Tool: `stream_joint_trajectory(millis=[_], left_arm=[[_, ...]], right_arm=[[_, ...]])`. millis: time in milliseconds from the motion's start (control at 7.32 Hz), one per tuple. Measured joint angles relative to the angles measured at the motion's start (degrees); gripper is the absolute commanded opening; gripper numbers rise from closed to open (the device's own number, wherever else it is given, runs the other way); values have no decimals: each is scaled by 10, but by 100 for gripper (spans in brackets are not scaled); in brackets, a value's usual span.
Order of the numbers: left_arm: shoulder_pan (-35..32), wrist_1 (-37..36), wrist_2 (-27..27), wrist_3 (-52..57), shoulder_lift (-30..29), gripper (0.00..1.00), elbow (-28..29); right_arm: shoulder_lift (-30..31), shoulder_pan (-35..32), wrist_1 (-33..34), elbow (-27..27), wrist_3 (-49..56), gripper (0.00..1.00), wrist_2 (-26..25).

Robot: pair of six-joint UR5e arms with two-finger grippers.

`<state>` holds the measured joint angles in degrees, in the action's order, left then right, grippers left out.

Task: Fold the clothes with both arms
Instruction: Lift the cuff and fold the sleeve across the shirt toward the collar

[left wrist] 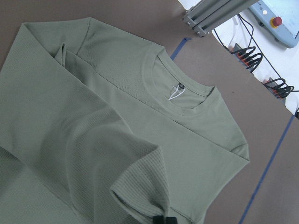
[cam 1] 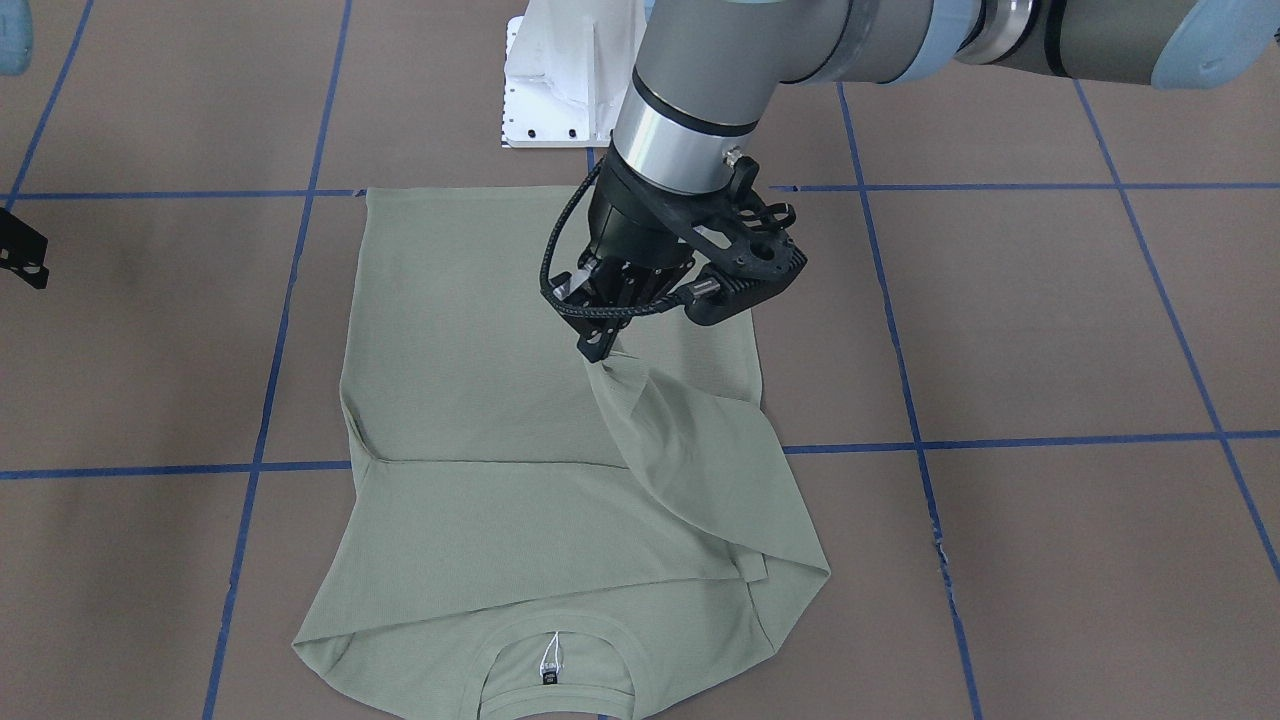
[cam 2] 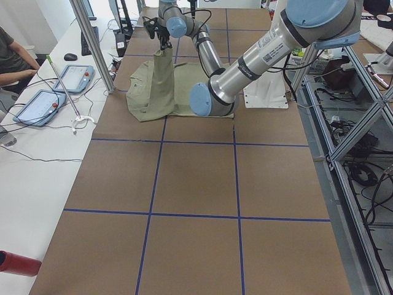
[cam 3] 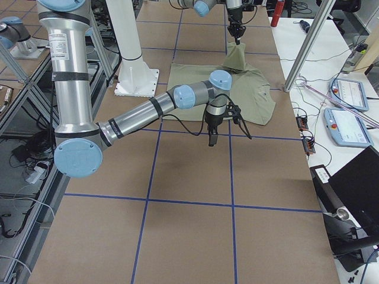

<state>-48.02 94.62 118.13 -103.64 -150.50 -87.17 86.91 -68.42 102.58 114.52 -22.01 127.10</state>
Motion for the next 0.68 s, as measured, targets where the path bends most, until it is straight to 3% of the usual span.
stream_joint_trajectory(millis=[410, 683], left_arm=[[22, 93, 3, -88, -62, 0, 96], [61, 150, -29, -113, -81, 0, 159]], right_arm=[[0, -2, -1, -7, 3, 100, 1], [0, -3, -1, -13, 3, 100, 0]])
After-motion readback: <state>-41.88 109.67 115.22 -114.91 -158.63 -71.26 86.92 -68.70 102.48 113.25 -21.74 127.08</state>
